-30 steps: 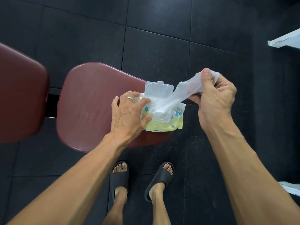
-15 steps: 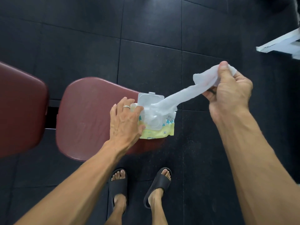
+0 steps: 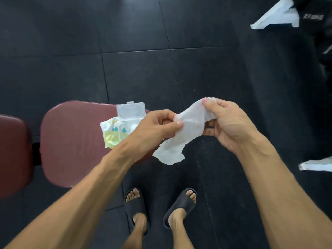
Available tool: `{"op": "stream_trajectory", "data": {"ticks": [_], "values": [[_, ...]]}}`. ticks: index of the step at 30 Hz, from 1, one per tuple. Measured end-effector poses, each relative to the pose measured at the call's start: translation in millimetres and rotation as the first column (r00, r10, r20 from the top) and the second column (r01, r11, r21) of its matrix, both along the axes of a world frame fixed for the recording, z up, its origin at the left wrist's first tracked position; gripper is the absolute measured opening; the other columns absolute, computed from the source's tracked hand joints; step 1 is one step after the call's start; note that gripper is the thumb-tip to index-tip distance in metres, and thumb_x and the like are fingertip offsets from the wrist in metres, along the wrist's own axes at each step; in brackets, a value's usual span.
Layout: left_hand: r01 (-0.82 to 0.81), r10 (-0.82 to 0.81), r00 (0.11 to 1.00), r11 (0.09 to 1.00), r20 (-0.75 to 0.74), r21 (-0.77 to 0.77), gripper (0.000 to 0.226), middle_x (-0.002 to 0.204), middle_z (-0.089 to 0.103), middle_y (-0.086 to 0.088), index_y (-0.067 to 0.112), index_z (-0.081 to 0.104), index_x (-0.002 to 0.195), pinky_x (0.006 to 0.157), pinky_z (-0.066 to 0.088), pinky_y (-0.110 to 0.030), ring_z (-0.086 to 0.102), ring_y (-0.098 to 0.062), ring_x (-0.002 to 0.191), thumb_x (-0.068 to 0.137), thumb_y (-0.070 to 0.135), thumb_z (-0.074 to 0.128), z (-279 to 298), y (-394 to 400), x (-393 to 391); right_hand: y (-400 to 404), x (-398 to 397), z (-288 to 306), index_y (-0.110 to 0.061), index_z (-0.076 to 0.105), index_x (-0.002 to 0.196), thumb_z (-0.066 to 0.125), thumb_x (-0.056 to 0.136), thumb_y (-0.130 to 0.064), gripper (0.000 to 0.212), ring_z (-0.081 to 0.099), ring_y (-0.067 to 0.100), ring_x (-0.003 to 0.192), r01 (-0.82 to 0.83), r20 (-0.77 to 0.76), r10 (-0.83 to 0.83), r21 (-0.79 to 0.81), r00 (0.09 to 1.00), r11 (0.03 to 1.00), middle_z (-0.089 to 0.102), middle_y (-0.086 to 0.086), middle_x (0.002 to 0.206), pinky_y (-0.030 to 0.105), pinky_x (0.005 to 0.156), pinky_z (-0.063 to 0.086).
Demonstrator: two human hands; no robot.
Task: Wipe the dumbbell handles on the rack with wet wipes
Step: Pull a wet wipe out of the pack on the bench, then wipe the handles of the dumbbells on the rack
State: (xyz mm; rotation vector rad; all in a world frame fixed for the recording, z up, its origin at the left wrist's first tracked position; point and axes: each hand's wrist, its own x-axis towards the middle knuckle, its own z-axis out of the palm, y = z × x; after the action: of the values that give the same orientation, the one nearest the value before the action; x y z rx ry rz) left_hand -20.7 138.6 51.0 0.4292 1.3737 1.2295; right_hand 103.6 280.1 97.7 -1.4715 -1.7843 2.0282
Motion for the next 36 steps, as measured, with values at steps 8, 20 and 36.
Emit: {"op": "stream_trajectory", "data": {"ticks": [8, 20, 36], "values": [[0.104, -0.081, 0.976, 0.989, 0.203, -0.105, 0.014, 0.076, 0.059, -0.003, 0.015, 0.057, 0.088, 0.055, 0.046, -0.027, 0.055, -0.014, 0.06, 0.101, 0.021, 0.053, 32, 48, 97, -6, 130, -16, -0.007, 0.055, 0.135, 0.042, 0.081, -0.079, 0.091, 0.062, 0.032, 0.122, 0.208, -0.181, -0.319, -0.456, 0.93, 0.866, 0.068, 0.017, 0.125, 0.055, 0.115, 0.035], [0.211, -0.229, 0.972, 0.952, -0.058, -0.222, 0.038, 0.11, 0.072, -0.011, 0.016, 0.048, 0.126, 0.074, 0.059, -0.033, 0.074, -0.023, 0.092, 0.093, 0.017, 0.068, 79, 116, 339, -7, 396, 26, -0.018, 0.064, 0.12, 0.064, 0.094, -0.006, 0.029, 0.071, 0.026, 0.095, 0.47, -0.235, -0.481, -0.105, 0.844, 0.876, 0.073, 0.007, 0.1, 0.048, 0.086, 0.058], [0.869, -0.64, 0.178, 0.459, -0.747, -0.186, 0.014, 0.088, 0.061, 0.007, 0.025, 0.073, 0.075, 0.059, 0.04, -0.008, 0.059, 0.0, 0.076, 0.088, 0.022, 0.068, 132, 220, 655, 5, 723, 81, -0.026, 0.069, 0.081, 0.071, 0.087, -0.023, 0.008, 0.061, 0.0, 0.089, 0.707, 0.042, -0.789, 0.414, 0.614, 0.573, 0.066, -0.012, 0.101, 0.02, 0.083, 0.05]]}}
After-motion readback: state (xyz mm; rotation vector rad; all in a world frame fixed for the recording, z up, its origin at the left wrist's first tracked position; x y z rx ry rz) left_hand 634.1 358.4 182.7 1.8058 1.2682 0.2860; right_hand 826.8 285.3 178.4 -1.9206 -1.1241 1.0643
